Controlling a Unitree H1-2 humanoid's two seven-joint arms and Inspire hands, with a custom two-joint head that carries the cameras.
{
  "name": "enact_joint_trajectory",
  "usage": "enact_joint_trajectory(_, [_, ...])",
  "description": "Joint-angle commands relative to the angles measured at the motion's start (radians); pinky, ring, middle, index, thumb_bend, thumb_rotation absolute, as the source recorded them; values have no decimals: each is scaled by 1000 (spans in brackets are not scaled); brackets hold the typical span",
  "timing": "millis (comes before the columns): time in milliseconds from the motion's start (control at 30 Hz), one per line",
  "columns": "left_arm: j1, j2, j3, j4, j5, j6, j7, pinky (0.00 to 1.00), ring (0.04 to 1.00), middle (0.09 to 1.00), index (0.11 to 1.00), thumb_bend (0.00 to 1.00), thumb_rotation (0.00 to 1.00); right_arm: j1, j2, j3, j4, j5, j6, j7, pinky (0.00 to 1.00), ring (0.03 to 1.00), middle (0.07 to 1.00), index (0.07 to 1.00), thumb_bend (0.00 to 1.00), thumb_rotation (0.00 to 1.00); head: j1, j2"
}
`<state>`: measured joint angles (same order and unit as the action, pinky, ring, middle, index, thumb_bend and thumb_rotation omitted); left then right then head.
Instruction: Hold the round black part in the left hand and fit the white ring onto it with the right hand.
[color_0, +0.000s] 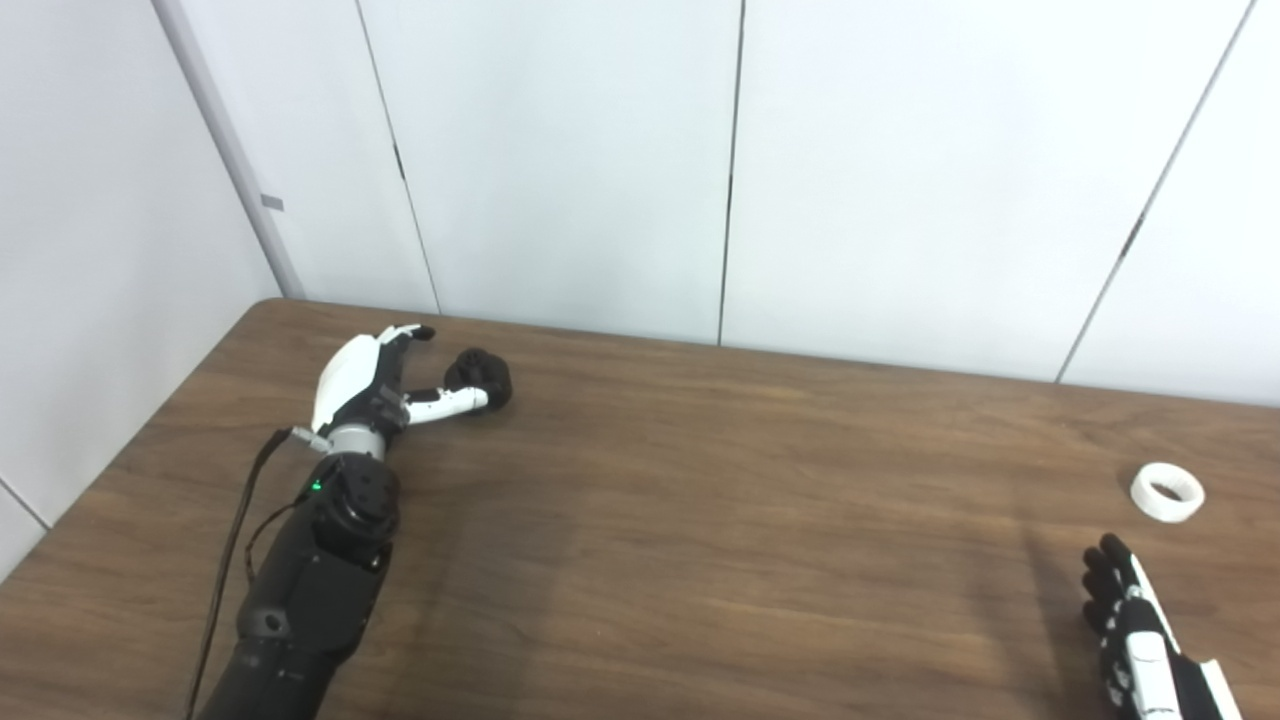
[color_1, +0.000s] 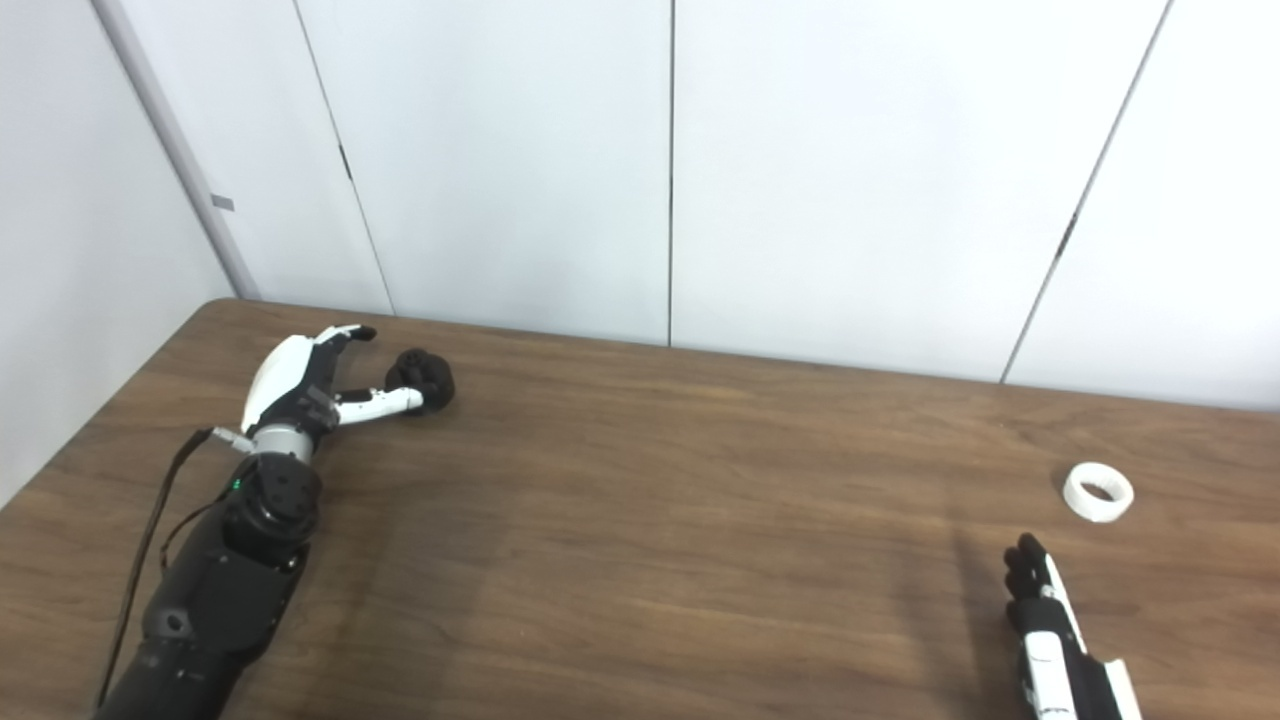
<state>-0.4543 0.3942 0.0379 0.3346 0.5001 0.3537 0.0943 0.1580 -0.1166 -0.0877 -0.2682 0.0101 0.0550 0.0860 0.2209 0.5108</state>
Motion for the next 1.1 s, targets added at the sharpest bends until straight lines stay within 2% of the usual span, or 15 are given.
enact_joint_trajectory(0, [-72,33,-17,15,10,0,4,1000,1000,961,850,960,407,17,-15,-4,-43,7,-15,0,1000,993,975,976,331,1000,1,1])
enact_joint_trajectory(200, [-111,40,-64,76,15,7,-2,1000,1000,961,850,969,417,19,-13,-6,-49,10,-6,-1,1000,995,978,977,332,1000,1,1])
enact_joint_trajectory(467, [-132,40,-90,123,-3,19,-34,1000,1000,973,853,974,421,21,-16,-9,-55,13,-8,2,1000,996,979,984,327,1000,-3,3])
enact_joint_trajectory(1067, [-137,60,-115,170,18,33,2,1000,1000,957,832,910,362,21,-20,-13,-61,12,-8,5,1000,996,979,984,322,1000,-2,10])
